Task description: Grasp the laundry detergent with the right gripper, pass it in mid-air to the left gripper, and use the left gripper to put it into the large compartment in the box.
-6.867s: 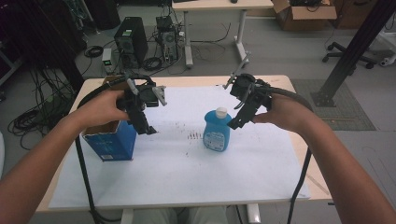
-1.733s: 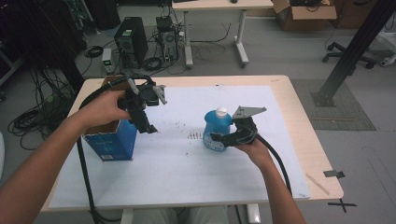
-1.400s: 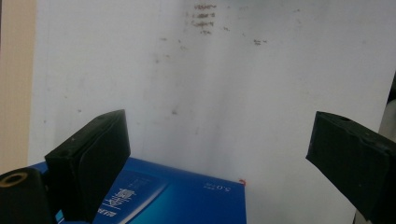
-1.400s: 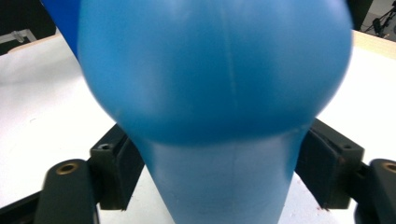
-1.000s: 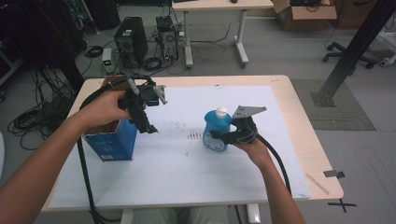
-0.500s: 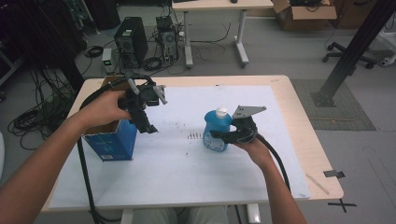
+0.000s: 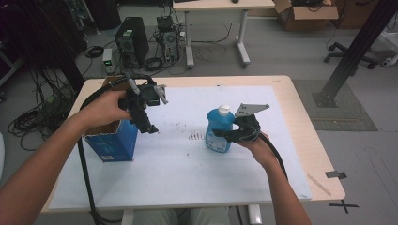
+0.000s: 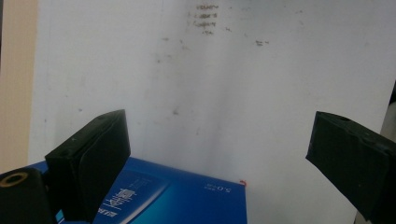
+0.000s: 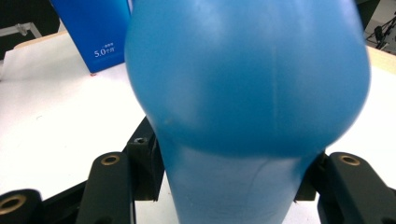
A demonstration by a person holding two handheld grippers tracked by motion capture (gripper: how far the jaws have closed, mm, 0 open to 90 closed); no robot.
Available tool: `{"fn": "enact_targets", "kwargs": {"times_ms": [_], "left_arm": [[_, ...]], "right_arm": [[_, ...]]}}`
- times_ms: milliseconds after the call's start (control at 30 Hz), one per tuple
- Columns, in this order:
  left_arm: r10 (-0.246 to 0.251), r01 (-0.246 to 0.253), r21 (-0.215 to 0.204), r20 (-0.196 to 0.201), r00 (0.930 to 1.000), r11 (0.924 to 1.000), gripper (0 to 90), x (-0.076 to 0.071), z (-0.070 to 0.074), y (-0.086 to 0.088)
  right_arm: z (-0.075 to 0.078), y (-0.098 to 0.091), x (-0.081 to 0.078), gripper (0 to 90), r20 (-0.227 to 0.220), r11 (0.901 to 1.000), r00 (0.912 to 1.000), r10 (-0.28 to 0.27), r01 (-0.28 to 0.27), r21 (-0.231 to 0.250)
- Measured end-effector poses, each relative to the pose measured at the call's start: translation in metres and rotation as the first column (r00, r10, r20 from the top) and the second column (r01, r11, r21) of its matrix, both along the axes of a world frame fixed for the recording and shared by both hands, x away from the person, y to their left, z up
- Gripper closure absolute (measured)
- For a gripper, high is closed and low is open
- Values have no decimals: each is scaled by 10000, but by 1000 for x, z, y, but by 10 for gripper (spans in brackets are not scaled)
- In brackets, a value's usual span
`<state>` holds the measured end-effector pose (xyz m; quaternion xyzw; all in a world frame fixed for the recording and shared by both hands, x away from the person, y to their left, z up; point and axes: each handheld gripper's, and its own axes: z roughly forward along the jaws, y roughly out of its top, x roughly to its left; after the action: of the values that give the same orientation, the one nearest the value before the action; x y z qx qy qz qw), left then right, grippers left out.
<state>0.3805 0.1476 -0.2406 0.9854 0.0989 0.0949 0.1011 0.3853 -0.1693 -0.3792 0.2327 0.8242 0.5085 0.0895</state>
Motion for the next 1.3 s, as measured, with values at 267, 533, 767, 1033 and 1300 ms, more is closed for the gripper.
{"fn": "enact_targets", "kwargs": {"times_ms": [267, 533, 767, 1033, 1300], "left_arm": [[0, 1, -39, 103, 9999, 10000, 62, -3, 8, -3], [-134, 136, -298, 66, 9999, 9995, 63, -8, 20, -8], [-262, 267, -319, 174, 9995, 9991, 65, -14, 30, -15], [-404, 407, -310, 107, 9991, 9987, 65, -18, 40, -21], [-445, 445, -362, -2, 9990, 9984, 71, -25, 52, -27]], "right_arm": [[27, 2, -5, 425, 257, 9989, 9985, 478, -478, -31], [59, 10, -13, 425, 447, 9910, 9902, 1322, -1312, -249], [82, 17, -16, 426, 419, 9804, 9796, 1965, -1957, -223], [98, 24, -16, 425, 415, 9657, 9650, 2589, -2576, -323], [103, 34, -19, 425, 340, 9433, 9431, 3307, -3292, -433]]}}
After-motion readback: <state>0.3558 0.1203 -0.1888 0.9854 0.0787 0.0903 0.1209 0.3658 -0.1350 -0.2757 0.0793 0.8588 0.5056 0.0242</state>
